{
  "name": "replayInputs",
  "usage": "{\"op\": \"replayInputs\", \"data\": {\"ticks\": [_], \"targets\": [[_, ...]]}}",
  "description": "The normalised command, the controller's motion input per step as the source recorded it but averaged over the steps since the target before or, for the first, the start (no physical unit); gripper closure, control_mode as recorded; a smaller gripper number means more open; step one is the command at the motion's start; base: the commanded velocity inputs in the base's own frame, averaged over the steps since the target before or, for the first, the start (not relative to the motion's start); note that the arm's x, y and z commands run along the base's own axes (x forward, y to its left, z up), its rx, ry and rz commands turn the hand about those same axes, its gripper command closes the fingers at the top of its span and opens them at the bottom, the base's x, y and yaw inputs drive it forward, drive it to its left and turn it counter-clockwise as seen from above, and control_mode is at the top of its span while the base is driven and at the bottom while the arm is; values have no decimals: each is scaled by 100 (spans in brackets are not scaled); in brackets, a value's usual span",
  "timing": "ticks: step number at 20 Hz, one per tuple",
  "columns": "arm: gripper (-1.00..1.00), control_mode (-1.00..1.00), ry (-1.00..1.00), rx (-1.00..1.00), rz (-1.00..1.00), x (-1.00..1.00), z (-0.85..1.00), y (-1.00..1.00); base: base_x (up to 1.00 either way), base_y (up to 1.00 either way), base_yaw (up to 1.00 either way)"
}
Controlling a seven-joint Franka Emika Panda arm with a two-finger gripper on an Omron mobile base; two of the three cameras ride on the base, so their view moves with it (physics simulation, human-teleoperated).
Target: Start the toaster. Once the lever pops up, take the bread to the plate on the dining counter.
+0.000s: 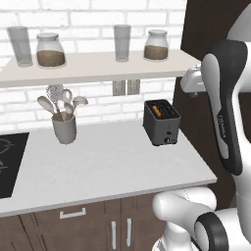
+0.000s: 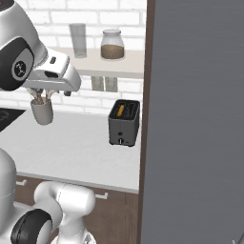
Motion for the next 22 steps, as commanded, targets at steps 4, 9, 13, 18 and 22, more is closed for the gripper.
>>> {"op": "replayInputs", "data": {"ticks": [4, 9, 13, 18, 22], "targets": [[-100, -100, 0, 0, 0, 0, 0, 0, 0, 0, 0], [-100, -100, 0, 0, 0, 0, 0, 0, 0, 0, 0], [-100, -100, 0, 0, 0, 0, 0, 0, 0, 0, 0], [-100, -100, 0, 0, 0, 0, 0, 0, 0, 0, 0], [-100, -100, 0, 0, 0, 0, 0, 0, 0, 0, 0]]}}
